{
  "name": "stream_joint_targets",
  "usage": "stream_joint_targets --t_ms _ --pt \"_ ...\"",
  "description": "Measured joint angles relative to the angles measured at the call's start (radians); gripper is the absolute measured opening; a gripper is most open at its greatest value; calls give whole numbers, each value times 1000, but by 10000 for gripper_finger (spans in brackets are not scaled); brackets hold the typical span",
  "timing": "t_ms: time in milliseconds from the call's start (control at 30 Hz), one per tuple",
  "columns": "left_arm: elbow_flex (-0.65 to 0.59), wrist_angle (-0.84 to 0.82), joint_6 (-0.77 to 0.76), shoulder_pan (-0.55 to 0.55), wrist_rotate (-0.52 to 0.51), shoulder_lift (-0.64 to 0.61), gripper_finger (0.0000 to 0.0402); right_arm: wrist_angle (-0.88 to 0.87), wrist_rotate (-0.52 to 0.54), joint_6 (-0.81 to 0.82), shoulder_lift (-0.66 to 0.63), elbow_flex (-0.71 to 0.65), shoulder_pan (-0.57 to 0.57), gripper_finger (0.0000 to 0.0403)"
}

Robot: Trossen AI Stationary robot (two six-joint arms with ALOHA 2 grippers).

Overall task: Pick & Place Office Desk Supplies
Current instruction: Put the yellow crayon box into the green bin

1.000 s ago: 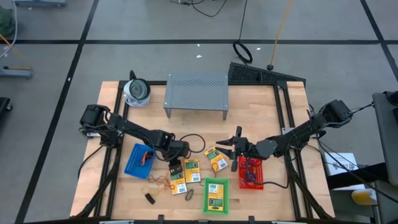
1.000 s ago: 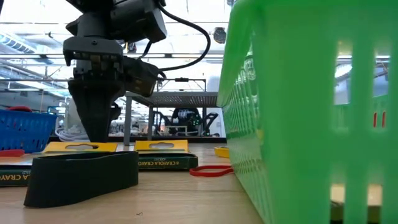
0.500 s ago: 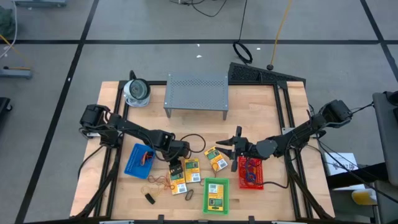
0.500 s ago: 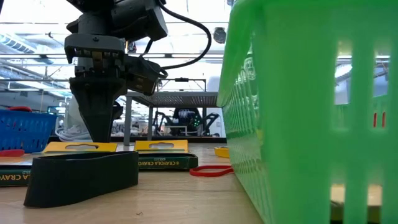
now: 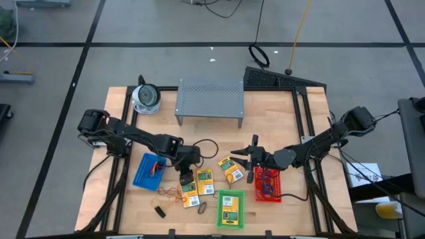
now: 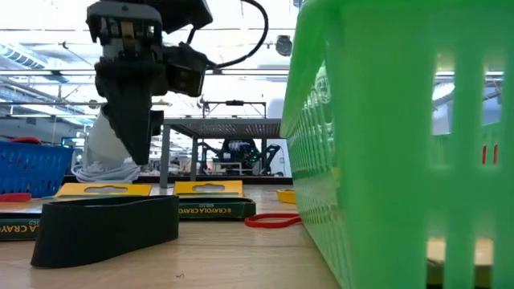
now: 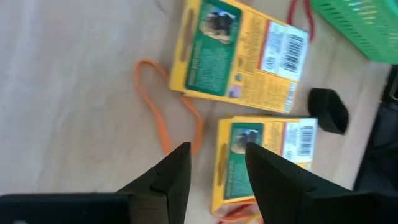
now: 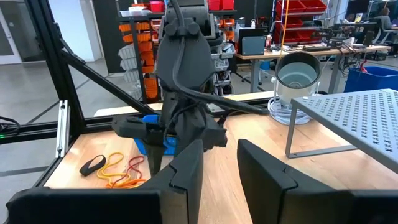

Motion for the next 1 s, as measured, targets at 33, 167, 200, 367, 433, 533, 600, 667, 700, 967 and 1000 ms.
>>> stream_joint_targets --t_ms 33,167,200,367,433,533,600,667,700,967,1000 --pt "0 -2 0 -3 11 -1 159 1 0 -1 0 0 0 89" --pt "0 -10 -2 -26 50 0 159 0 0 -1 0 0 0 89" --pt "0 -10 -4 -32 52 0 159 1 0 -1 0 0 0 89" --pt "0 -21 -21 -54 45 1 159 1 0 0 0 0 0 89" --pt "0 -25 -24 -55 44 8 159 1 0 0 0 0 0 89" --pt "0 -39 -27 -55 38 8 159 2 0 1 0 0 0 89" --pt "-2 -38 -27 -55 35 8 159 1 0 1 0 0 0 89" --pt "-7 -42 -29 -55 35 8 159 2 0 1 0 0 0 89" --pt "-12 -41 -29 -55 35 8 159 2 0 1 0 0 0 89" --pt "-62 -11 -66 -55 36 8 159 2 0 1 0 0 0 89" --pt "-71 9 -73 -55 40 8 159 1 0 1 0 0 0 89"
